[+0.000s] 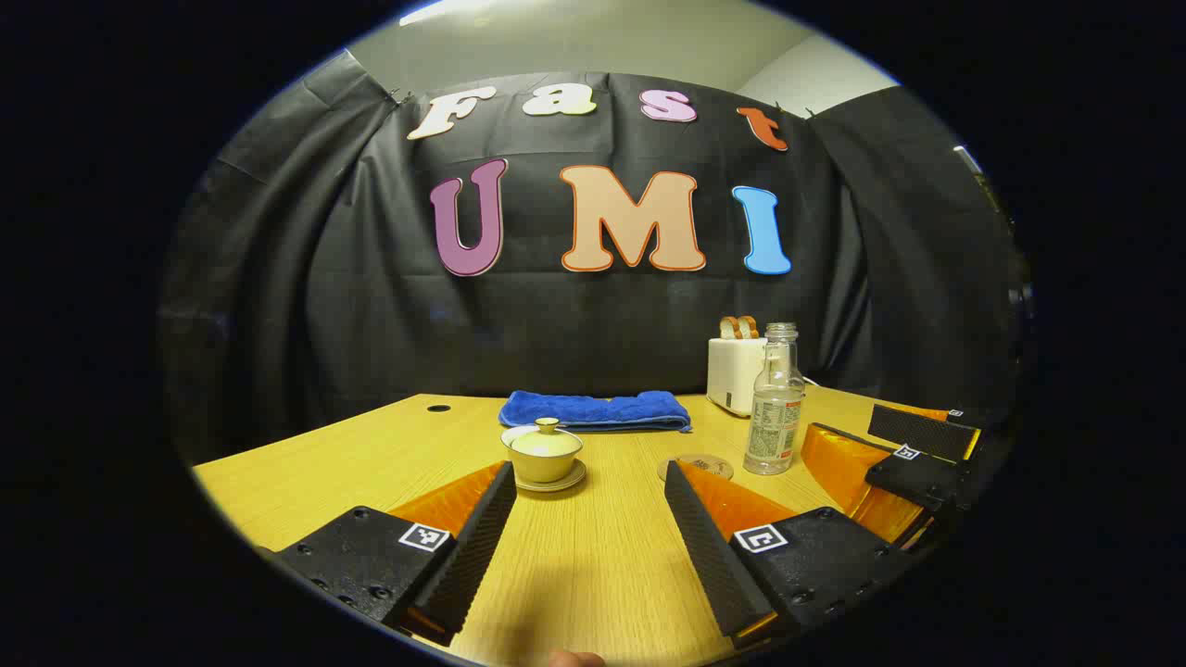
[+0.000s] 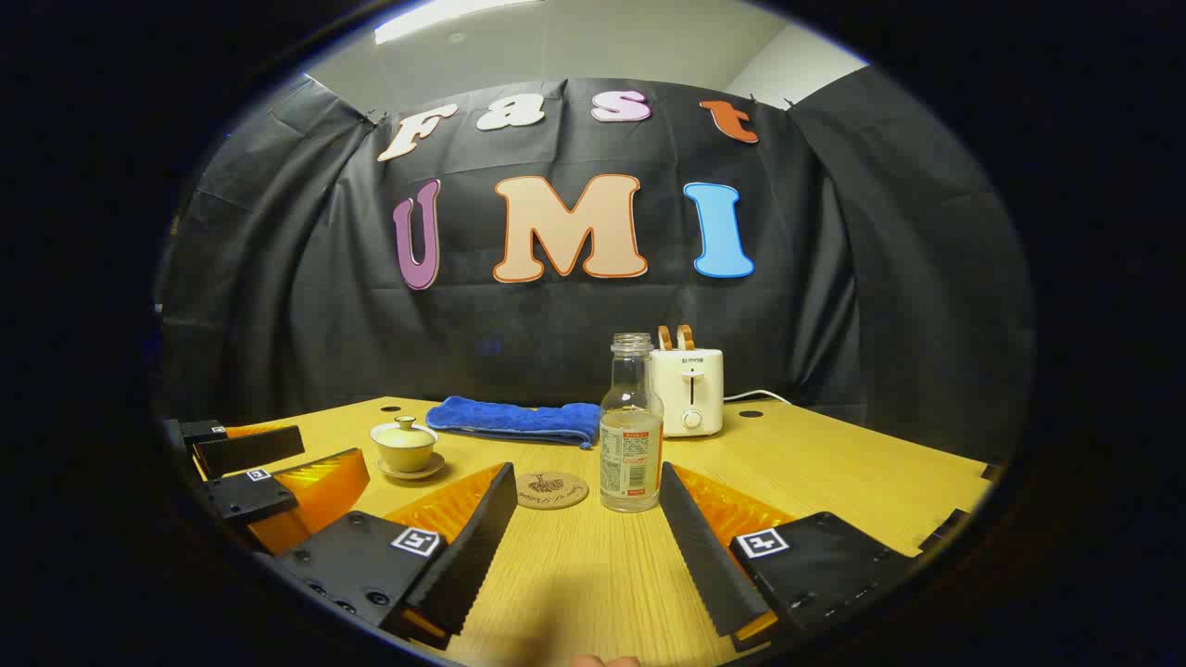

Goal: Open the teacup lid with one hand, grasp the water bottle and pour water into the teacup with the other hand; after pouring, place the water bottle on the coaster and then close the teacup lid.

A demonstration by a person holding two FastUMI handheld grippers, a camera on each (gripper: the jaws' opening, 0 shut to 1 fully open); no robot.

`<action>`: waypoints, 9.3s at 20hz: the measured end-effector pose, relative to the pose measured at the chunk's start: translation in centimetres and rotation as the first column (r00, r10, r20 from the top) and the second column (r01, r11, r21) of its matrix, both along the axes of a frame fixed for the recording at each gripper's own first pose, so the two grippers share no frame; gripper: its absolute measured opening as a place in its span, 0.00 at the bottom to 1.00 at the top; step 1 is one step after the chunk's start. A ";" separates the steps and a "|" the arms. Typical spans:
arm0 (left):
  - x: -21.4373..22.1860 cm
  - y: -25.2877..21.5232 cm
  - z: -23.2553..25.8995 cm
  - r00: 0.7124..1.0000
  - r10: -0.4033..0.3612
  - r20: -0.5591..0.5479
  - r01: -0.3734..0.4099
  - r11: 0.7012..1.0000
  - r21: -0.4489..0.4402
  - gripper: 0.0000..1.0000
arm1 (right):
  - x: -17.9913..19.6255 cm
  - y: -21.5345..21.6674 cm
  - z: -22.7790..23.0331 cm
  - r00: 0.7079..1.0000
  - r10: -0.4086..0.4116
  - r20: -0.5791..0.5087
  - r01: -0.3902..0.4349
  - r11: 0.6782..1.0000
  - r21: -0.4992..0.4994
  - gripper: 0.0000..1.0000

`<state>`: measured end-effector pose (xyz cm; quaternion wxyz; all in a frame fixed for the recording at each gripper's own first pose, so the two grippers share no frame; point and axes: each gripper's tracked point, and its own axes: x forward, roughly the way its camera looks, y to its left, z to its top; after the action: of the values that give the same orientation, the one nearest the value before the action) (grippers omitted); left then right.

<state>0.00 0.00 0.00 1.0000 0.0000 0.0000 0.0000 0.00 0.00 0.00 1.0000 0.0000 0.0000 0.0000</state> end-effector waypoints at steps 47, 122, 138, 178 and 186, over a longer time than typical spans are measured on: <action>11.3 2.3 -0.9 0.998 0.023 -0.050 -0.023 1.000 0.016 0.94 | 2.1 -6.7 0.0 0.996 -0.086 0.003 0.086 0.996 -0.004 1.00; 4.0 12.5 0.1 0.984 0.177 -0.017 -0.176 0.983 0.048 0.23 | 11.7 -4.3 -0.9 0.997 -0.068 -0.032 0.068 0.998 0.000 0.99; 3.6 13.4 -0.7 0.986 0.167 0.007 -0.167 0.986 0.005 0.23 | 18.0 -4.0 -0.7 0.997 -0.075 -0.008 0.075 0.997 -0.003 0.94; 1.8 17.3 -0.5 0.984 0.180 0.006 -0.180 0.984 -0.002 0.23 | 19.6 16.0 -4.7 0.940 0.269 -0.209 -0.259 0.167 -0.951 0.66; 1.8 17.4 -0.4 0.984 0.179 0.006 -0.179 0.984 -0.002 0.23 | 19.9 16.2 -4.1 0.944 0.258 -0.208 -0.202 -0.047 -0.978 0.67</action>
<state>1.83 17.41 -0.44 0.9960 -0.0007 -0.0028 0.0898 19.94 16.23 -4.12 0.6900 -0.7041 -0.0196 0.1666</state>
